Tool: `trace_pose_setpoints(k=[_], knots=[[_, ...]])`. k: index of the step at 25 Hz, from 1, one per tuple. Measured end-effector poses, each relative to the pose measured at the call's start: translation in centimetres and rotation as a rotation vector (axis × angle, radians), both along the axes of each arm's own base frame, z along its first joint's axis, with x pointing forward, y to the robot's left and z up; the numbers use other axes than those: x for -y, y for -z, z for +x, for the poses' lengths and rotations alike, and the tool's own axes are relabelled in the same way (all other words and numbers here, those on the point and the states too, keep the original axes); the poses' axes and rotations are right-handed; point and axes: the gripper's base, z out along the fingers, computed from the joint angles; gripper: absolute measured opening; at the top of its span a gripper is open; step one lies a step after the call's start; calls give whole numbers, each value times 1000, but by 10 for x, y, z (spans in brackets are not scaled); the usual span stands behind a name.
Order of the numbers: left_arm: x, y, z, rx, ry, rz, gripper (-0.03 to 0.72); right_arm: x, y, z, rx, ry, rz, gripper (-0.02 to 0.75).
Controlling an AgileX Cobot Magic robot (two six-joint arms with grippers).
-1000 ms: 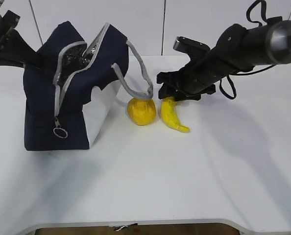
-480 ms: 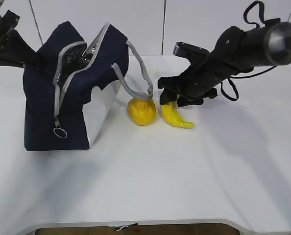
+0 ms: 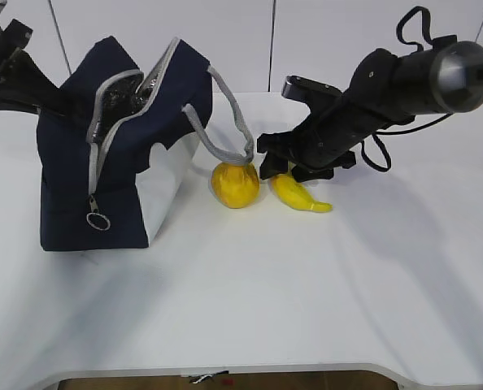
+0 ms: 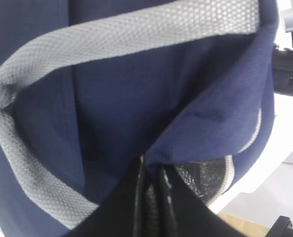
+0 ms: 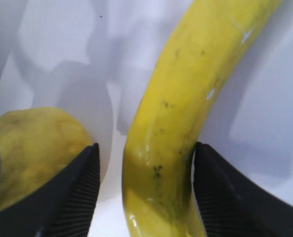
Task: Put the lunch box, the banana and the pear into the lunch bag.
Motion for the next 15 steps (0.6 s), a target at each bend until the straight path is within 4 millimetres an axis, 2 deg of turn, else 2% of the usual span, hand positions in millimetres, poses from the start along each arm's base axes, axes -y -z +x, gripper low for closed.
trace_pose_setpoints(k=[2, 7, 15], knots=[[0, 0, 0, 0, 0, 0, 14, -1, 0, 0, 0, -2, 0, 470], [0, 0, 0, 0, 1, 2, 14, -1, 1, -2, -15, -13, -4, 347], [0, 0, -1, -5, 7, 2, 14, -1, 1, -2, -6, -48, -20, 321]])
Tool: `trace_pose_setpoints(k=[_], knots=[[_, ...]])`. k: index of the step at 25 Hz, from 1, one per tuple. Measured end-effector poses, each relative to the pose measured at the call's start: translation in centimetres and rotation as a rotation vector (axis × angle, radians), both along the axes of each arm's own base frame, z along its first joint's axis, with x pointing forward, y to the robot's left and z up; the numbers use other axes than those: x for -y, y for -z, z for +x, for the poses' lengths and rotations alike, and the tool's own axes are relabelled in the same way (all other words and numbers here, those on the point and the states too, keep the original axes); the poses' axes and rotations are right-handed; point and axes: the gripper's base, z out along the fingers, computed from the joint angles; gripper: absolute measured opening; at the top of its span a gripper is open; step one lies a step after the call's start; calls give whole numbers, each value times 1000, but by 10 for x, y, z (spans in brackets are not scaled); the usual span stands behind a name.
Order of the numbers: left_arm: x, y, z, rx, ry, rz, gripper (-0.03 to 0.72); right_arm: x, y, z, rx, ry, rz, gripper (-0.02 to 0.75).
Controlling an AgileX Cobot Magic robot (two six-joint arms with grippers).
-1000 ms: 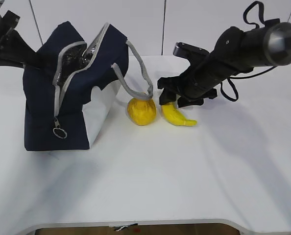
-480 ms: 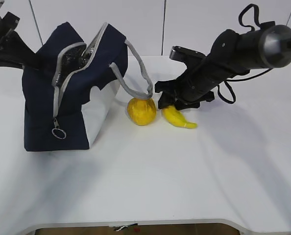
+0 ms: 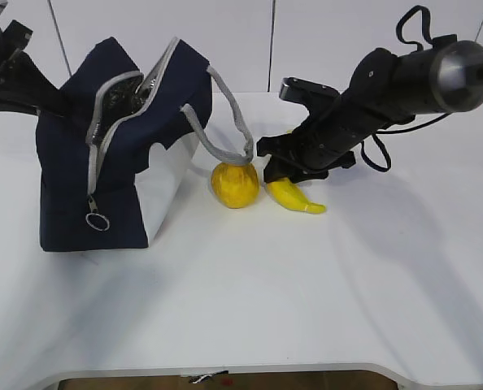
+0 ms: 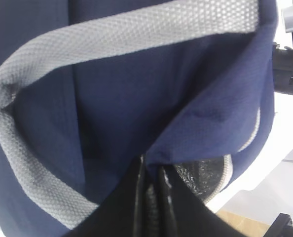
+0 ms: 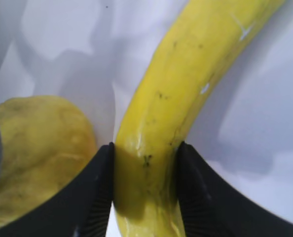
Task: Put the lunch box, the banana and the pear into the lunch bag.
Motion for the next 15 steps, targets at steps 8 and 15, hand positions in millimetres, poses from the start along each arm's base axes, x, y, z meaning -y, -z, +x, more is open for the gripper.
trace_pose_setpoints(k=[8, 15], knots=[[0, 0, 0, -2, 2, -3, 14, -3, -14, -4, -65, -142, -45, 317], [1, -1, 0, -3, 0, -23, 14, -8, -95, 1, -3, -268, -48, 317]])
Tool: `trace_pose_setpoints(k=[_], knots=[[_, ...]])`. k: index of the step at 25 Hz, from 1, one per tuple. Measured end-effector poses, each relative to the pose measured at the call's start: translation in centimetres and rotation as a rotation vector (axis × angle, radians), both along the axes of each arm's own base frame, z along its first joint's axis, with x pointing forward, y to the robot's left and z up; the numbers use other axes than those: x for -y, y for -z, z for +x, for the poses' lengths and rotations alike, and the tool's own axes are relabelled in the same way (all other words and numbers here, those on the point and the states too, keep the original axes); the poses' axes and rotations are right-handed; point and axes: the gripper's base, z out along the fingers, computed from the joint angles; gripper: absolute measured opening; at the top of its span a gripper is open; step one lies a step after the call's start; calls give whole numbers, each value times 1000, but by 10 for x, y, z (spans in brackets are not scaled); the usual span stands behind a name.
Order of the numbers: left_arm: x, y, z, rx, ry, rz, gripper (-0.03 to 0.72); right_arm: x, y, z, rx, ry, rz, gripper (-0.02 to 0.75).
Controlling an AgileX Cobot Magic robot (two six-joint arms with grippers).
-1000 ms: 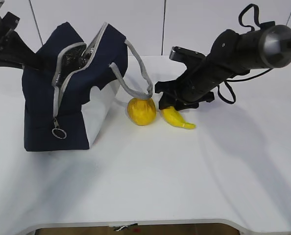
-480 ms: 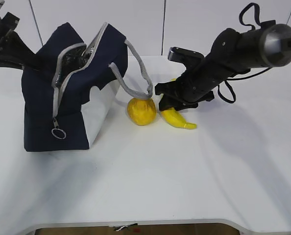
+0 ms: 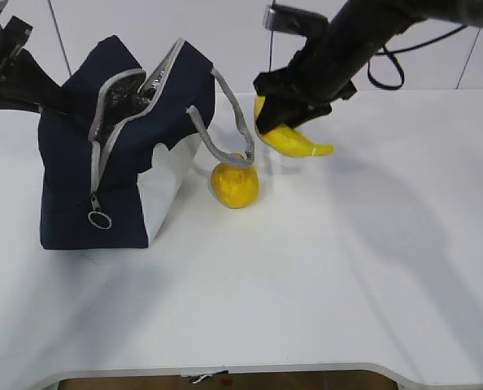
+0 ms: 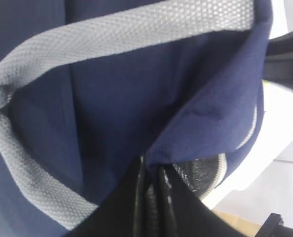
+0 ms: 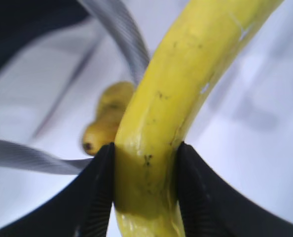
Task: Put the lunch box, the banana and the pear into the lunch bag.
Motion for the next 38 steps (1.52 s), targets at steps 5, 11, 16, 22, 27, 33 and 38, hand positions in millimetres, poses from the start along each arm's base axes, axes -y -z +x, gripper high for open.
trace_pose_setpoints(k=[5, 11, 16, 22, 27, 33, 38], knots=[[2, -3, 1, 2, -10, -39, 14, -3, -66, -2, 72, -71, 33, 317], [6, -14, 0, 22, -32, -120, 14, -22, -113, -14, 94, -127, 323, 317], [8, -17, 1, 23, -41, -159, 14, -42, -109, -18, 48, -176, 413, 317], [9, -19, 2, 26, -49, -190, 14, -78, -75, -18, -48, -230, 431, 317], [10, -21, 2, 27, -56, -213, 14, -89, -71, -24, -64, -236, 401, 317], [10, -21, 3, 31, -62, -218, 14, -83, -57, -21, -93, -182, 301, 317], [10, -22, 4, 35, -70, -220, 14, -86, -54, -23, -136, -178, 353, 317]])
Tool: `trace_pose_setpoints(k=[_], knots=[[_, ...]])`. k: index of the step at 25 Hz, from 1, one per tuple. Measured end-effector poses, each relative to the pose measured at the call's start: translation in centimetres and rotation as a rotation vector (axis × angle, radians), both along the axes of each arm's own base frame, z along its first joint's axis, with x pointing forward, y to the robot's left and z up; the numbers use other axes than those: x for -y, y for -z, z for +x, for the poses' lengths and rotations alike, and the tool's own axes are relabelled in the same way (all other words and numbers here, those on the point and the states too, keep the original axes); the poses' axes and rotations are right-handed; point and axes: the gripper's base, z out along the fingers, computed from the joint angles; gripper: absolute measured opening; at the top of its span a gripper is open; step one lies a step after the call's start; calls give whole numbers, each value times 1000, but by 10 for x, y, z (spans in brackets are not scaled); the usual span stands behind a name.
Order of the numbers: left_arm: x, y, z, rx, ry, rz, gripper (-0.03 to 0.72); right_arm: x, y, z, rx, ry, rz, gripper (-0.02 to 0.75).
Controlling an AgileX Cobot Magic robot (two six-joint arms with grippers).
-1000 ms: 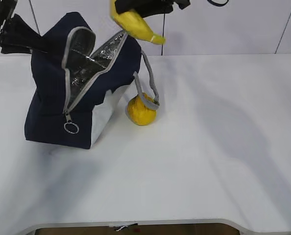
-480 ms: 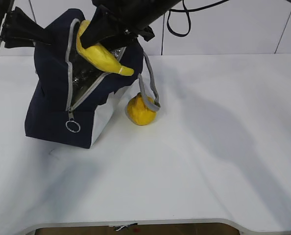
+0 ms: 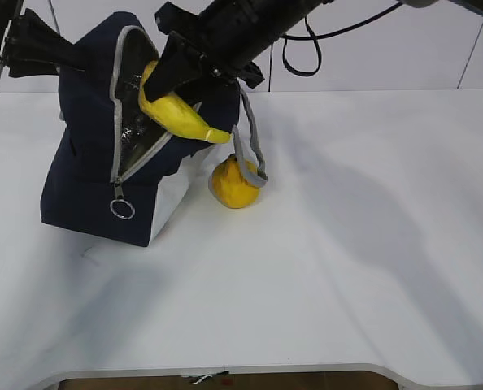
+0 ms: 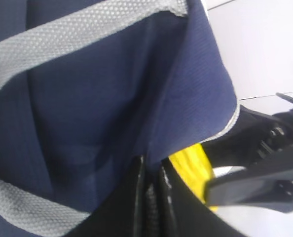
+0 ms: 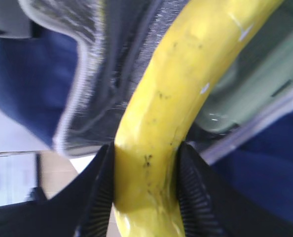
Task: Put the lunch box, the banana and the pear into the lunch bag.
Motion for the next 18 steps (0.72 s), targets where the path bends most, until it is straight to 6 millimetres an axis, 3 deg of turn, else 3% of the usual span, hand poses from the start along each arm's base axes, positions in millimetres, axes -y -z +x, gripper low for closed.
trace_pose_setpoints(k=[4, 11, 18], knots=[[0, 0, 0, 2, -4, 1, 14, -5, -1, -1, -31, -11, 68, 317], [0, 0, 0, 0, 1, 0, 14, -14, 34, 10, -121, -19, 118, 316], [0, 0, -1, -2, 12, -2, 14, -22, 40, 17, -100, -25, 245, 316]])
